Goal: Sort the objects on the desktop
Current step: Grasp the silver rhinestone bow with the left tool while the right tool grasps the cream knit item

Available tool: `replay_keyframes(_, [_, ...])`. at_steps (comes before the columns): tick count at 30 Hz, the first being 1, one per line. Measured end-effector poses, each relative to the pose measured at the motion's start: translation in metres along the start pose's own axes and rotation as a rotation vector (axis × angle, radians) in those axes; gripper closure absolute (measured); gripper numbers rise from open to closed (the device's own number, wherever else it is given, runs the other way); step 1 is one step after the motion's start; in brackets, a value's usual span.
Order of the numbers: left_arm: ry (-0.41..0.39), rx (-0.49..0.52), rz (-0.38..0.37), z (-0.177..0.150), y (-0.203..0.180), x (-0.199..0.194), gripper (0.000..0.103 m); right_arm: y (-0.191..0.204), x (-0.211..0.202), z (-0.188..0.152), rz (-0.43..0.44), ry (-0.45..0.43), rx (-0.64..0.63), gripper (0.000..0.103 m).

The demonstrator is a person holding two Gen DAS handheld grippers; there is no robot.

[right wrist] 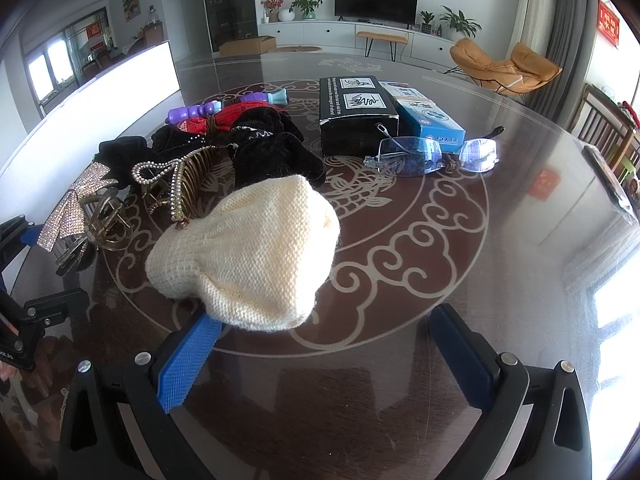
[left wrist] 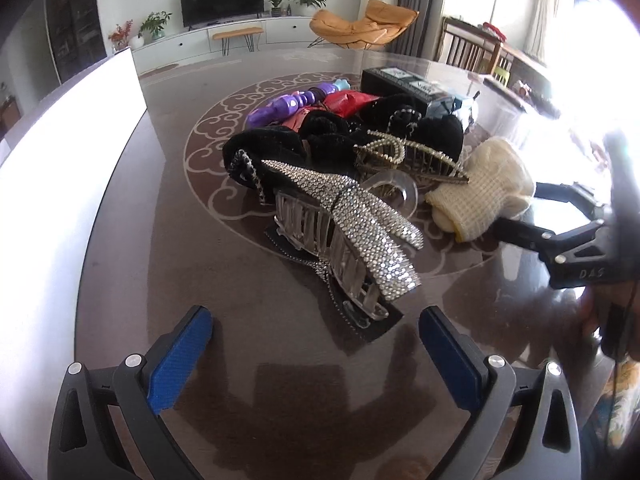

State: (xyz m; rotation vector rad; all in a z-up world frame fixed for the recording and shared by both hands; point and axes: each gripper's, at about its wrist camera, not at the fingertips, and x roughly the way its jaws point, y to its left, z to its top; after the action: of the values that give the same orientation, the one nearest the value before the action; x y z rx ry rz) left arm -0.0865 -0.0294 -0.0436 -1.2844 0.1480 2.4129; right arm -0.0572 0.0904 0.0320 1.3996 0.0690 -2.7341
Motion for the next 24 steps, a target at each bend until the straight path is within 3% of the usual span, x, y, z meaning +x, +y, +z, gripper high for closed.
replay_keyframes(2, [-0.058,-0.052,-0.049,0.006,-0.005,-0.008,0.000,0.000,0.000,0.000,0.000,0.000,0.000,0.000])
replay_keyframes(4, [-0.102,-0.064,-0.028,0.017,-0.016,-0.010,0.000,0.000,0.000,0.000,0.000,0.000,0.000,0.000])
replay_keyframes(6, [-0.089,-0.058,0.095,0.030,-0.029,0.000,0.000,0.000,0.000,0.000,0.000,0.000,0.000,0.000])
replay_keyframes(8, [-0.025,-0.049,0.209,0.040,-0.036,0.021,0.000,0.000,0.000,0.000,0.000,0.000,0.000,0.000])
replay_keyframes(10, [-0.004,-0.015,0.254,0.044,-0.039,0.031,0.005,0.000,0.000,0.000,0.000,0.000,0.000,0.000])
replay_keyframes(11, [-0.023,0.005,0.225,0.043,-0.040,0.030,0.034,0.000,0.000,0.000,0.002,-0.001,0.001,0.000])
replay_keyframes(13, [-0.053,0.003,0.154,0.037,-0.036,0.023,0.055,0.000,0.000,-0.001,0.005,0.000,-0.002,0.000])
replay_keyframes(16, [-0.088,-0.010,0.122,0.021,-0.023,0.005,0.055,-0.001,-0.006,-0.009,0.031,0.012,-0.032,0.000])
replay_keyframes(18, [-0.108,-0.030,0.097,0.007,-0.015,-0.011,0.055,-0.010,-0.015,-0.014,0.109,0.020,-0.009,0.000])
replay_keyframes(20, [-0.124,-0.048,0.071,-0.010,-0.010,-0.025,0.055,-0.025,-0.027,-0.007,0.200,-0.002,0.091,0.000])
replay_keyframes(22, [-0.133,-0.052,0.057,-0.021,-0.011,-0.033,0.055,-0.035,-0.032,0.009,0.239,-0.030,0.209,0.000])
replay_keyframes(24, [-0.141,-0.060,0.037,-0.029,-0.016,-0.042,0.055,-0.035,-0.020,0.025,0.319,0.001,0.314,0.000])
